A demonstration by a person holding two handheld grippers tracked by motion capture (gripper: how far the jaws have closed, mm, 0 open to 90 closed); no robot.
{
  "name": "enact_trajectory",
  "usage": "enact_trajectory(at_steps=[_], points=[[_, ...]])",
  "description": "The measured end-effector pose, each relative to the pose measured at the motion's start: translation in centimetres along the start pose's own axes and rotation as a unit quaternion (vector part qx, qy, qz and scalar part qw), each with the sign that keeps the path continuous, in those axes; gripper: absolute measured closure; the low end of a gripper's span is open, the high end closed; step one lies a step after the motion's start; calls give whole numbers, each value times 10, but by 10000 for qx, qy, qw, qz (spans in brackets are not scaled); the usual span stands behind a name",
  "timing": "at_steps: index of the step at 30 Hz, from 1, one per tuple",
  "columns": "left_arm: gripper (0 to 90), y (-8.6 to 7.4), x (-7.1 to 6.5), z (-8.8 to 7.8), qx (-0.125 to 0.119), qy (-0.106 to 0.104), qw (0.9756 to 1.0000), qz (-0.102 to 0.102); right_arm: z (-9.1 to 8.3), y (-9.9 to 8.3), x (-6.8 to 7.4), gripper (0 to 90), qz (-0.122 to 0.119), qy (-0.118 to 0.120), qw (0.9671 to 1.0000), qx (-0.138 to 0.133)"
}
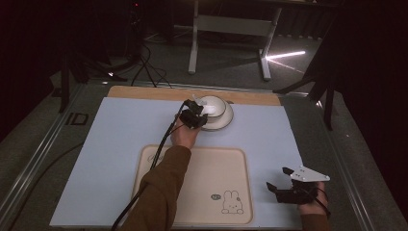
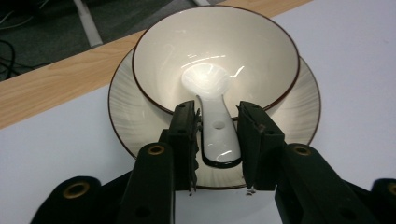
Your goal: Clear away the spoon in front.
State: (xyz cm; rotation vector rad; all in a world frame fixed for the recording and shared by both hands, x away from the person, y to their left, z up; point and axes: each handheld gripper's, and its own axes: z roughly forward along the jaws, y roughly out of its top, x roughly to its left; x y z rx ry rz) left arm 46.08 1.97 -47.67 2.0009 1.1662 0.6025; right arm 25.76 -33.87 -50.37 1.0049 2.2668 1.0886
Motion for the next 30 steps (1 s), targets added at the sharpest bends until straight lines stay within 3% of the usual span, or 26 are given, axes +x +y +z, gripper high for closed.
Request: enact_trajectory(at_steps=[14,18,30], points=[[734,1,0,-4,89,57,9999,23,1,0,0,143,-13,20,10000,44],[736,3,-1,-10,9,89,9999,77,1,0,0,143,-19,25,10000,59],[738,11,5,-29,-281,-18,9996,-79,1,0,1,143,-26,21,10000,62]])
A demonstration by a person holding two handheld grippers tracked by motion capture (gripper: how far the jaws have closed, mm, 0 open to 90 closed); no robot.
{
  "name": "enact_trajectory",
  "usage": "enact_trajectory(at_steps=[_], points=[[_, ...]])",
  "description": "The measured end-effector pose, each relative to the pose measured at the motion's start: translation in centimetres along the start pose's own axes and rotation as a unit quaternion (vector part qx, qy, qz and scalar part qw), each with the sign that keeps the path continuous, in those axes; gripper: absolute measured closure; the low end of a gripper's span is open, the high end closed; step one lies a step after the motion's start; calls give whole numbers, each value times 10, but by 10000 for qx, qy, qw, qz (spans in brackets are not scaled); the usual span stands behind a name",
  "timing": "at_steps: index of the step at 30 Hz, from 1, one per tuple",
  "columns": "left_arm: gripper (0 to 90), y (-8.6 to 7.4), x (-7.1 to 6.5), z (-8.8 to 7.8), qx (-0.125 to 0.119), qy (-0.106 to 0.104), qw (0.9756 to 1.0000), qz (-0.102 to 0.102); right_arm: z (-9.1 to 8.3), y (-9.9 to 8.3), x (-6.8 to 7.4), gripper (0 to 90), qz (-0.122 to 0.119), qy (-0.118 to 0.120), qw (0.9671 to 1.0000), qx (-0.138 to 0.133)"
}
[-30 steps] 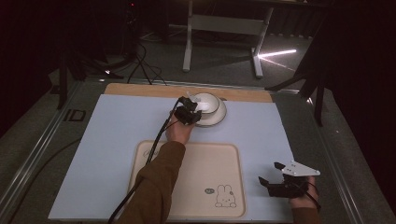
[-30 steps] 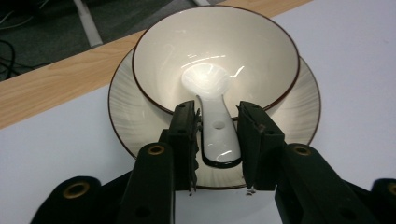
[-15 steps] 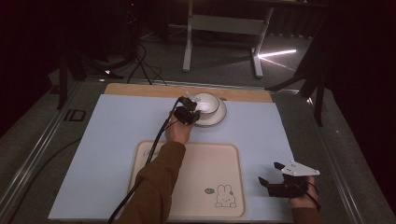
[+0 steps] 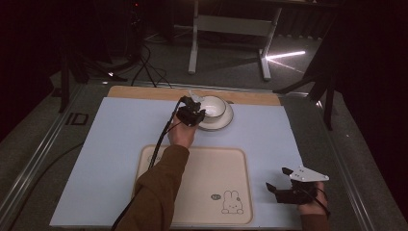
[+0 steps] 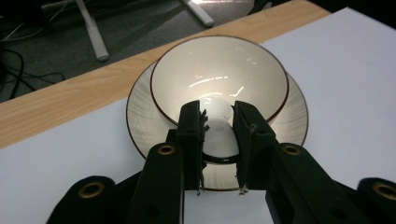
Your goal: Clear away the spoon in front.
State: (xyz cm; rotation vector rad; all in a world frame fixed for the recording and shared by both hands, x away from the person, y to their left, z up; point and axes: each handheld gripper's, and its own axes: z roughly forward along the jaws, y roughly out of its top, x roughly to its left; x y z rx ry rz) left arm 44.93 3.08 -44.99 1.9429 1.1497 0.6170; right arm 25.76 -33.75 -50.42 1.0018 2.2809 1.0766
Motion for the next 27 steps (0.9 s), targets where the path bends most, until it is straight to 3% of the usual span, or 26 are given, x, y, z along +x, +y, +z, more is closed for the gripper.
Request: enact_trajectory(at_steps=[10,20,27], points=[[738,8,4,-21,-218,29,9997,-135,0,1,0,142,15,-24,10000,-35],[738,11,10,-45,-398,96,9992,-32,-2,1,0,143,19,-46,9999,-97],[737,8,21,-63,-498,125,9985,-199,-3,1,0,143,16,-61,9999,-157]])
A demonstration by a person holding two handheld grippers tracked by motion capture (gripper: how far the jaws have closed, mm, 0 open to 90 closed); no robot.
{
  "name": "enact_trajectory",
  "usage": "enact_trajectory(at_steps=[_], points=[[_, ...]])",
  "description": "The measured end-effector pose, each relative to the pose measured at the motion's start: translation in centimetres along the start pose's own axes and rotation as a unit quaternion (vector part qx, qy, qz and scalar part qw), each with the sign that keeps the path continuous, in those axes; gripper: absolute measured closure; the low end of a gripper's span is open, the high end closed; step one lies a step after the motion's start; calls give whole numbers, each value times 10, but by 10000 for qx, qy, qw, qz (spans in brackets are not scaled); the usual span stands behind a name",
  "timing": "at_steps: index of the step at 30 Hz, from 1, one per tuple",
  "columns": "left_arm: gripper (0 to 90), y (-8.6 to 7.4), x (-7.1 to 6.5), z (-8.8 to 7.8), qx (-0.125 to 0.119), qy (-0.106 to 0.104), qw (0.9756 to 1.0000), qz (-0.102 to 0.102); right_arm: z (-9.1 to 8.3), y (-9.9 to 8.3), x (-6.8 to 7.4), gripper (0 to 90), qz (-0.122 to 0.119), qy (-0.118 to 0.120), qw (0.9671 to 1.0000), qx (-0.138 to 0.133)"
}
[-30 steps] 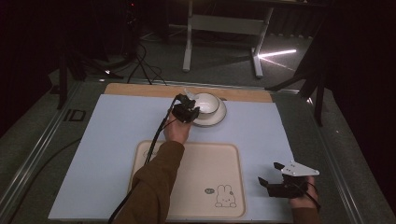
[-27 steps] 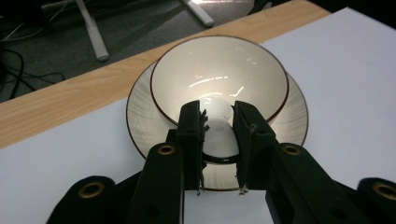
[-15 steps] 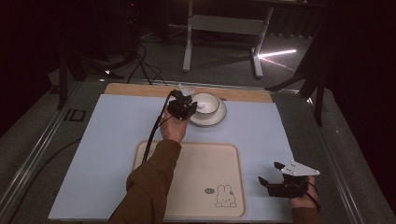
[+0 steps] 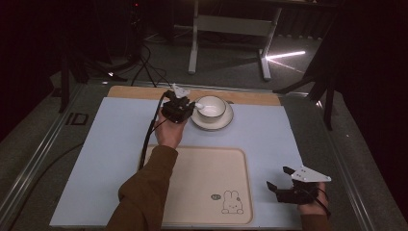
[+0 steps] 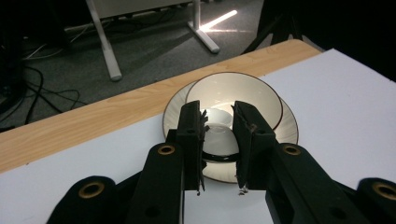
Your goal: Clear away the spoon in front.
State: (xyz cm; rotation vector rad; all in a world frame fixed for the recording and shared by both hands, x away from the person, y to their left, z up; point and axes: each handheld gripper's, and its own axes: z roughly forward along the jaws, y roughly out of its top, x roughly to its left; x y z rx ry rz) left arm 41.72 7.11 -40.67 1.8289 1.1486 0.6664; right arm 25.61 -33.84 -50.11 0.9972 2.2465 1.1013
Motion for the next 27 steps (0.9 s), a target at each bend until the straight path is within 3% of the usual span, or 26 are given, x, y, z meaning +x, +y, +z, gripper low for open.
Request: enact_trajectory(at_steps=[13,27], points=[[738,-14,25,-39,-191,173,9992,-300,-5,2,0,143,27,-61,9997,-214],[738,-32,33,-69,-421,296,9977,-441,-18,6,3,143,95,-114,9971,-749]])
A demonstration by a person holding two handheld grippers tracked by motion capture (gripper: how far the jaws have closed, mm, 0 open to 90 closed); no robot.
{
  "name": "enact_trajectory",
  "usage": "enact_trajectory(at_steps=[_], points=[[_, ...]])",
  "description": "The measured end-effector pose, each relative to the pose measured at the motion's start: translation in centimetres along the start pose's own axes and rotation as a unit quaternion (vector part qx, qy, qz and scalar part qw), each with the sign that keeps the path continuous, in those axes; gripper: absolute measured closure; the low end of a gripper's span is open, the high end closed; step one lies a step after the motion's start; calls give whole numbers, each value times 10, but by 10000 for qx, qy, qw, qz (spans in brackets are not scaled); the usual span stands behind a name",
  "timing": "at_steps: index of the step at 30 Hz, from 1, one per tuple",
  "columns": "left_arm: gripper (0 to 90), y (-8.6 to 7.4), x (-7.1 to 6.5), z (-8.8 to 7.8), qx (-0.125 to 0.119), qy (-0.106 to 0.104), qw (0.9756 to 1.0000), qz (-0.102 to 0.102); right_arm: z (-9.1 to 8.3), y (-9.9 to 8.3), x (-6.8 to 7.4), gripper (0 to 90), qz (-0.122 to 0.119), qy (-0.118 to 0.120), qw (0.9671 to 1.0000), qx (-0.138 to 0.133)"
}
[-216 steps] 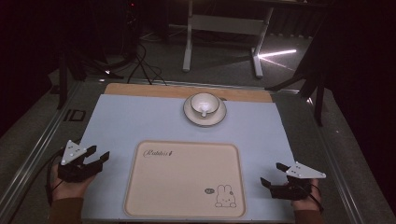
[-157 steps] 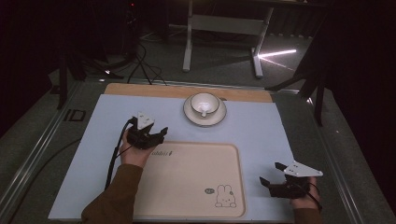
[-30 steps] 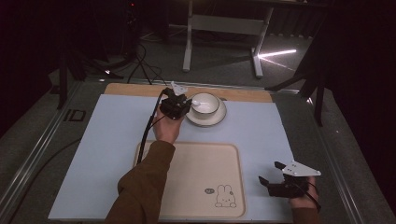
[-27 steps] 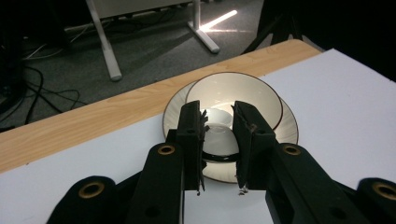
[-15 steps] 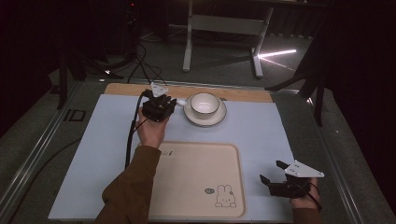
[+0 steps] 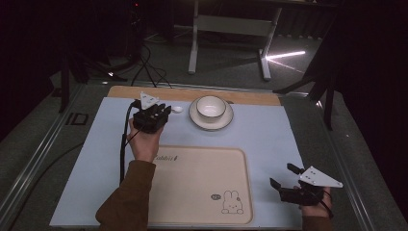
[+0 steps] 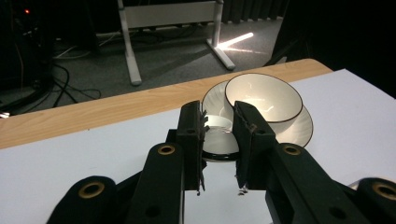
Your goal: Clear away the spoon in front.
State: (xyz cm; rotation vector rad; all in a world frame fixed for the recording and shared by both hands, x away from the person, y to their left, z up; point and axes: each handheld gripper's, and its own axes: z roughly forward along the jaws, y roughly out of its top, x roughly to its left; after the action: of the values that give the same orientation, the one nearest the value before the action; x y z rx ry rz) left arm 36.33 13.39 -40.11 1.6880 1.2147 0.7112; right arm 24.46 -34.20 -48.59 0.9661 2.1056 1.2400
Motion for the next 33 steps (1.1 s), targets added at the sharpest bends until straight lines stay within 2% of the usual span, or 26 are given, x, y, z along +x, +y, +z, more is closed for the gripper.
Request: enact_trajectory(at_steps=[11,16,21,33], points=[[738,-19,5,-24,-160,185,9997,-88,-8,4,4,142,28,-2,9997,-231],[738,-33,9,-37,-237,390,9988,-172,-7,4,4,142,-9,-1,9998,-211],[738,-44,13,-44,-203,527,9982,-176,-6,4,5,142,-23,4,9998,-179],[738,-66,18,-53,-157,655,9972,-331,-6,3,5,142,-51,-28,9998,-164]])
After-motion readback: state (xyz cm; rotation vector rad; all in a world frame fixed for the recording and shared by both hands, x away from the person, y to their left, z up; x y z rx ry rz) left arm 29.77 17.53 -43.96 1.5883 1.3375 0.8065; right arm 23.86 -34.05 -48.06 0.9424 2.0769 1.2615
